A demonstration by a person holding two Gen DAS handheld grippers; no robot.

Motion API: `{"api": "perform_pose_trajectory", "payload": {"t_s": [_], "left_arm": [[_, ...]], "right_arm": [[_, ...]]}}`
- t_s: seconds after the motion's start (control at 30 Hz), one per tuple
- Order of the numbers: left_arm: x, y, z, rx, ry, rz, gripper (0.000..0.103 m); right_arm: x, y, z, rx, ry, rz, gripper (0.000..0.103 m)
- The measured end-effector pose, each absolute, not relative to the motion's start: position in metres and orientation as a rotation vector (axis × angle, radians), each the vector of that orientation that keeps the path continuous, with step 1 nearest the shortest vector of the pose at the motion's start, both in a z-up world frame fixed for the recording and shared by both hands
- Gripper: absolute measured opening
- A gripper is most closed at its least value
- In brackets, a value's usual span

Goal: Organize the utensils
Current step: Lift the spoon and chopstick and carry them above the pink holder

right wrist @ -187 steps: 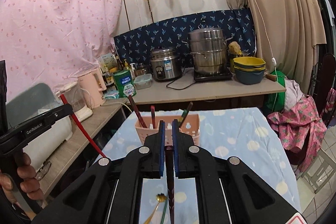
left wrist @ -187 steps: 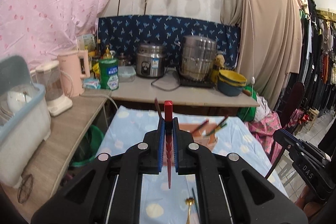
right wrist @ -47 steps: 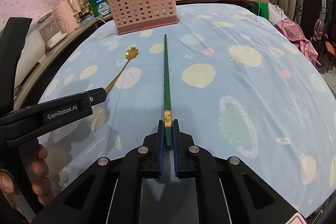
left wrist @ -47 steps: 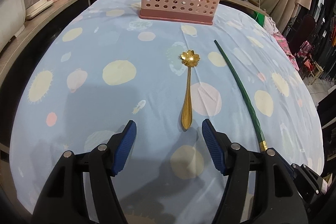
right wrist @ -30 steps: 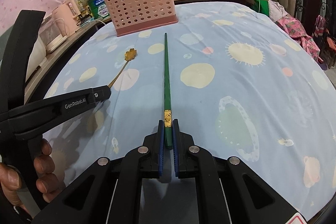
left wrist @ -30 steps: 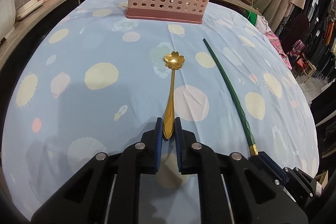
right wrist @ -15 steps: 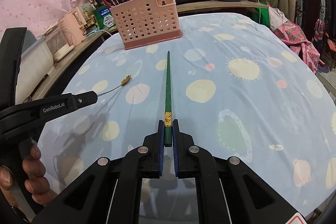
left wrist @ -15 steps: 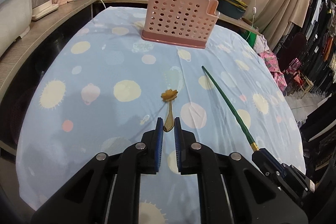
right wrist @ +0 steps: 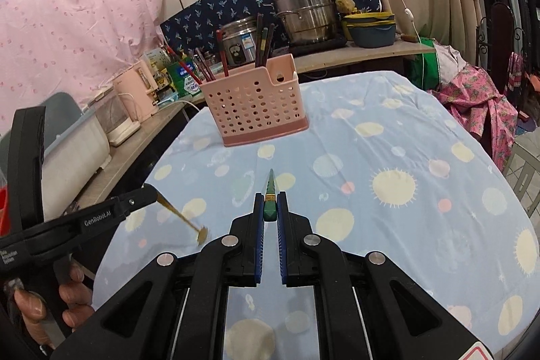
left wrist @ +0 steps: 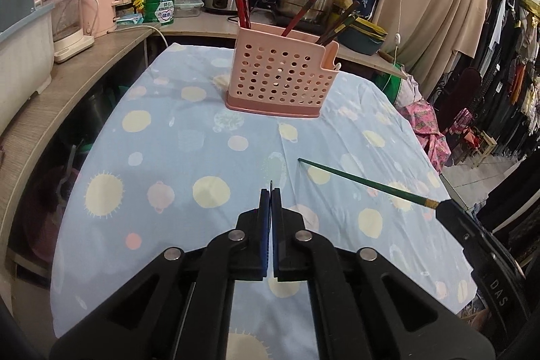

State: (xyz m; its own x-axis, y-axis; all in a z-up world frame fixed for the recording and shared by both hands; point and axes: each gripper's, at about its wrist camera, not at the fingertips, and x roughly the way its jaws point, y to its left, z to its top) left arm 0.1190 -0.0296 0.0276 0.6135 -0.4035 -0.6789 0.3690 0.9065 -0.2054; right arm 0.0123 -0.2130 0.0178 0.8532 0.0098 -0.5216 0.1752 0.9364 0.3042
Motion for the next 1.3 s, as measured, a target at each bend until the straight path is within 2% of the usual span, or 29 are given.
{"api": "perform_pose_trajectory", "payload": {"t_s": [0.6, 0.93, 1.3], "left_arm": [[0.174, -0.034, 0.105, -0.092, 0.703, -0.497, 0.001], [0.226, -0.044, 0.163, -0.14, 0.58, -0.521, 0.001], [0.289, -0.059, 0.188, -0.172, 0.509, -0.52, 0.001]], "right_arm": [[0.073, -0.255, 0.096, 0.42, 0.386, -0.055, 0.007], [0.118, -0.277, 0.158, 0.439, 0.205, -0.056, 0.007], [0.181, -0.296, 0.205, 0.449, 0.062, -0.092, 0.007]]}}
